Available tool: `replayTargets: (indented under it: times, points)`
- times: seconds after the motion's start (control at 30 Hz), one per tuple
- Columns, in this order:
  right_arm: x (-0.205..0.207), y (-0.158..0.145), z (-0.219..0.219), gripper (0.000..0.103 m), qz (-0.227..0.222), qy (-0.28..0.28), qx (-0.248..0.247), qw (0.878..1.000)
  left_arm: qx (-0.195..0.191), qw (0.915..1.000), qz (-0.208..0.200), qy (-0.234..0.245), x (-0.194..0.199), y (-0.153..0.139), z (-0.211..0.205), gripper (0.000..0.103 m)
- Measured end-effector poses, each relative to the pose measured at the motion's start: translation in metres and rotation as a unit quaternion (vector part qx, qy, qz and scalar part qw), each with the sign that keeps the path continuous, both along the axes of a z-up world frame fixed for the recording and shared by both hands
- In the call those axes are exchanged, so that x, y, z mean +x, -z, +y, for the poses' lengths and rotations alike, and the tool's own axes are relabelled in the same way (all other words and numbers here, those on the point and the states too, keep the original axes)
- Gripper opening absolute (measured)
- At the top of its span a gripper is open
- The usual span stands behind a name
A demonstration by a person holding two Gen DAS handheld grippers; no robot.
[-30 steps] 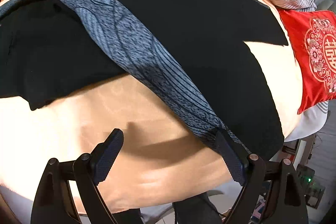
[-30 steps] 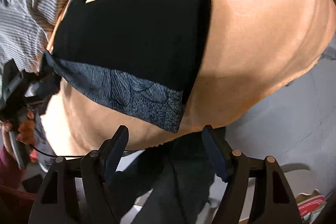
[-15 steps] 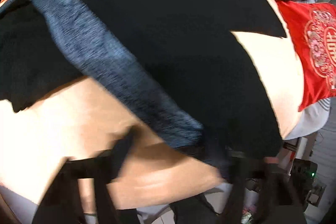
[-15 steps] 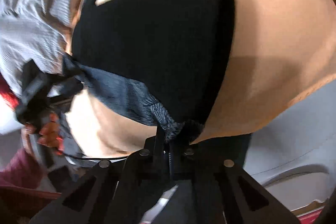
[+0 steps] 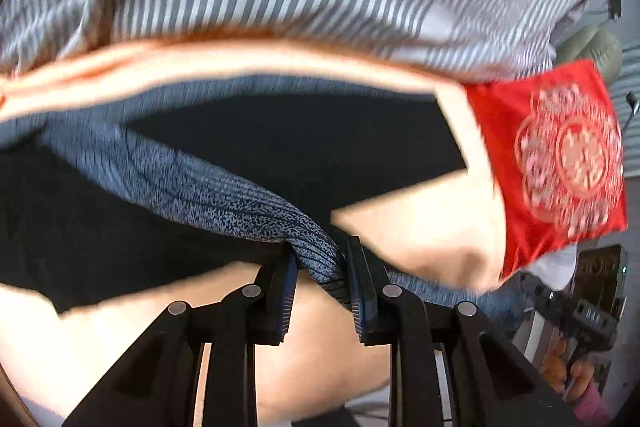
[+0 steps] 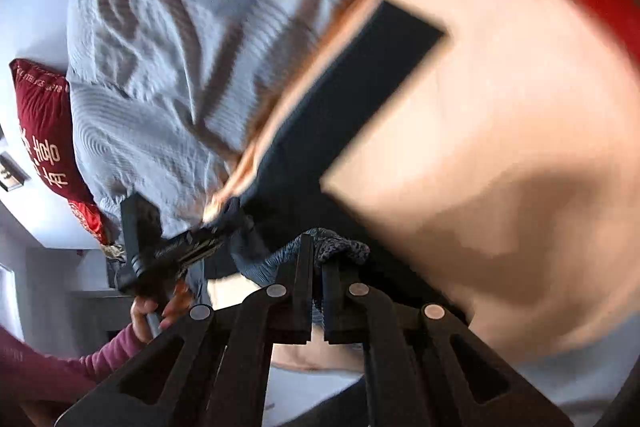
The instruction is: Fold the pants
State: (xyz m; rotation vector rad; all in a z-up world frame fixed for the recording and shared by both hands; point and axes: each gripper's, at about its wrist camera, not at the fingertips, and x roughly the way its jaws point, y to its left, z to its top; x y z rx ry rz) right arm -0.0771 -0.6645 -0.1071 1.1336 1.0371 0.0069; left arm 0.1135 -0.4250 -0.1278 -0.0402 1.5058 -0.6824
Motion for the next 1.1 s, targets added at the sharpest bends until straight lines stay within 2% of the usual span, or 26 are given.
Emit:
replayTargets:
  times: [0.13,0.27,0.33,0.4,0.6,0.67,0.7,0.73,0.8,0.83,0.97,1.0,1.07,1.1]
  points:
    - [0.065,-0.011,-0.045,0.003,-0.014,-0.032,-0.041,0.999,0.002,0.9996,-0.029,-0.004,0.041,-0.002,-0.029,0.025]
    - [0.129,-0.005,-0.067,0.003,-0.003,-0.063,-0.085,0.994,0.029,0.9989,-0.032,-0.017,0.070,0.019,-0.055,0.025]
    - [0.164,0.013,-0.081,0.003,0.009,-0.075,-0.100,0.992,0.052,0.9978,-0.033,-0.023,0.081,0.034,-0.071,0.025]
    - [0.180,0.030,-0.089,0.003,0.021,-0.083,-0.106,0.991,0.068,0.9969,-0.028,-0.026,0.086,0.045,-0.080,0.026]
    - [0.229,0.092,-0.098,0.003,0.078,-0.113,-0.119,0.983,0.076,0.9970,-0.016,0.001,0.085,0.052,-0.087,0.027]
    - [0.236,0.108,-0.099,0.003,0.094,-0.118,-0.124,0.981,0.088,0.9954,-0.036,0.006,0.082,0.043,-0.081,0.056]
    - [0.238,0.114,-0.101,0.003,0.104,-0.119,-0.130,0.979,0.096,0.9936,-0.059,0.004,0.079,0.034,-0.077,0.077]
    - [0.240,0.120,-0.103,0.003,0.117,-0.118,-0.143,0.976,0.093,0.9929,-0.074,0.004,0.077,0.026,-0.073,0.078]
    - [0.239,0.127,-0.112,0.003,0.118,-0.107,-0.133,0.978,0.089,0.9932,-0.074,0.010,0.074,0.018,-0.067,0.078]
    - [0.239,0.129,-0.117,0.003,0.116,-0.101,-0.119,0.981,0.099,0.9922,-0.075,0.012,0.072,0.018,-0.064,0.078]
    - [0.238,0.121,-0.121,0.007,0.123,-0.096,-0.117,0.981,0.158,0.9825,-0.094,0.030,0.065,0.031,-0.055,0.078]
    - [0.235,0.117,-0.123,0.013,0.123,-0.090,-0.113,0.982,0.162,0.9821,-0.092,0.028,0.065,0.035,-0.055,0.078]
    - [0.227,0.102,-0.128,0.049,0.122,-0.074,-0.134,0.981,0.161,0.9833,-0.083,0.019,0.064,0.047,-0.058,0.078]
    - [0.224,0.095,-0.134,0.080,0.123,-0.062,-0.154,0.978,0.164,0.9828,-0.082,0.019,0.063,0.053,-0.061,0.078]
